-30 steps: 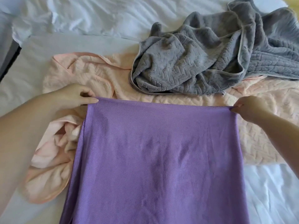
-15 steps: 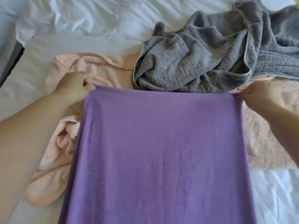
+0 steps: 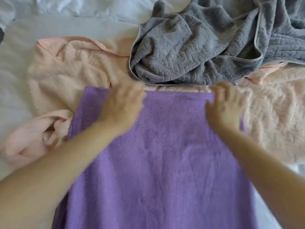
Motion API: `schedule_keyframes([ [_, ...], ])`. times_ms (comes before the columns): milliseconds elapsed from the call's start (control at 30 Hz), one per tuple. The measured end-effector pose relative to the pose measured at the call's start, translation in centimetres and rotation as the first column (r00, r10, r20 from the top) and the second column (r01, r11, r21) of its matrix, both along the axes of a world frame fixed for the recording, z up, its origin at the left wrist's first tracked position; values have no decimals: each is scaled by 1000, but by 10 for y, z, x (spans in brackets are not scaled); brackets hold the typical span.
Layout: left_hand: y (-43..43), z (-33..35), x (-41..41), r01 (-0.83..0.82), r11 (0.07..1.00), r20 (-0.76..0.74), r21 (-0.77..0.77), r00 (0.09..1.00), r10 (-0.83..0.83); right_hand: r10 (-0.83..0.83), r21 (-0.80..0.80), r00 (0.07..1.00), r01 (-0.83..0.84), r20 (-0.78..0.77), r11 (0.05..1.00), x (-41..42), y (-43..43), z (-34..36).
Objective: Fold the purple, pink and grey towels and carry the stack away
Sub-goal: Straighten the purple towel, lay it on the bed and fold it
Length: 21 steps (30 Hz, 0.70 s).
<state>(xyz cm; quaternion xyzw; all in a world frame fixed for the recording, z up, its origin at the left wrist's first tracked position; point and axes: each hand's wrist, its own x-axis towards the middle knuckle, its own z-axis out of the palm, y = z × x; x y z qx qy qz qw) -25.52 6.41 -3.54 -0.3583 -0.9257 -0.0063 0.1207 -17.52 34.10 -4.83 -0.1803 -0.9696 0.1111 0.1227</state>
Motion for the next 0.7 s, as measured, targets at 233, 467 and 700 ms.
schedule_keyframes([
  [233, -16, -57, 16, -148, 931, 289, -334, 924, 250, 254, -53, 905, -251, 342, 967, 26, -21, -54],
  [467, -71, -43, -27, -371, 869, 146, -327, 889, 434, -89, 107, 913, 50, 399, 993, 23, 63, -46],
  [700, 13, -64, 21, -33, 975, 319, -220, 942, 104, 427, -112, 851, -414, 306, 904, -6, -75, -48],
])
